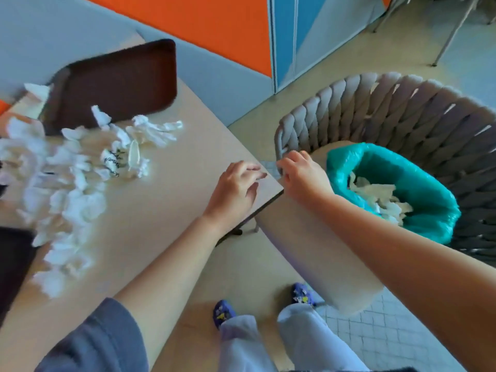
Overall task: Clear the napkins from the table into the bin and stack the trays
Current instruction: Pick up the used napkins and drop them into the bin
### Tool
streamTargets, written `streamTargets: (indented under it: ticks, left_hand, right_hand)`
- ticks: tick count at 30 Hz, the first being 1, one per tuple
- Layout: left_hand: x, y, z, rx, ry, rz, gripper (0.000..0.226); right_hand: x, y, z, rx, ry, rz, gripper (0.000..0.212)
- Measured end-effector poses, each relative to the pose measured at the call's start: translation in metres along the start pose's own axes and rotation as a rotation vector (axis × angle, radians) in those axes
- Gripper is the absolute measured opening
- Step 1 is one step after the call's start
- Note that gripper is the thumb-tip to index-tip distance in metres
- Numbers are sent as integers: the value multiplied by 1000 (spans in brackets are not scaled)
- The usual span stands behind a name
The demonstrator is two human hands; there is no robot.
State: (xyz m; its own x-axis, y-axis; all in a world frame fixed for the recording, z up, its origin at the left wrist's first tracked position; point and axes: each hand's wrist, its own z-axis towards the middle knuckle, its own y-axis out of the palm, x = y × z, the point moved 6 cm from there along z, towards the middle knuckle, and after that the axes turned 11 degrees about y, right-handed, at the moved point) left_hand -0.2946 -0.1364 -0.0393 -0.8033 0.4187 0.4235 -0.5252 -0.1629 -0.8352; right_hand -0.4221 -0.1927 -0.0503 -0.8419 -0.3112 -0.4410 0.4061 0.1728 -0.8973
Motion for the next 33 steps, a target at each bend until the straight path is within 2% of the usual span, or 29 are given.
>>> streamTargets:
  ticks: [6, 16, 19, 25, 28, 30, 32, 33]
  left_hand:
    - [-63, -87, -97, 62, -177, 89, 30]
    - [-142, -187, -248, 124, -389, 220, 27]
    - [-155, -207, -286, 124, -423, 284, 25]
    - [-174, -231, -351, 146, -578, 276, 38]
    - [-176, -227, -369, 111, -575, 200, 43]
    - [-180, -222, -377, 71, -554, 157, 45]
    - [-184, -218, -383, 39, -555, 142, 40]
    - [-186, -217, -386, 30, -560, 141, 35]
  right_hand:
    - [-134, 45, 3, -43, -184, 54, 36]
    - [-311, 131, -25, -178, -338, 67, 33]
    - [-348, 157, -36, -277, -395, 45, 38]
    - [-407, 197, -66, -412, -561, 47, 47]
    - [-424, 212, -73, -458, -591, 36, 54]
    - [-428, 231, -77, -532, -622, -74, 61]
    - [-425, 248, -80, -580, -634, -165, 59]
    - [-424, 251, -79, -580, -614, -133, 55]
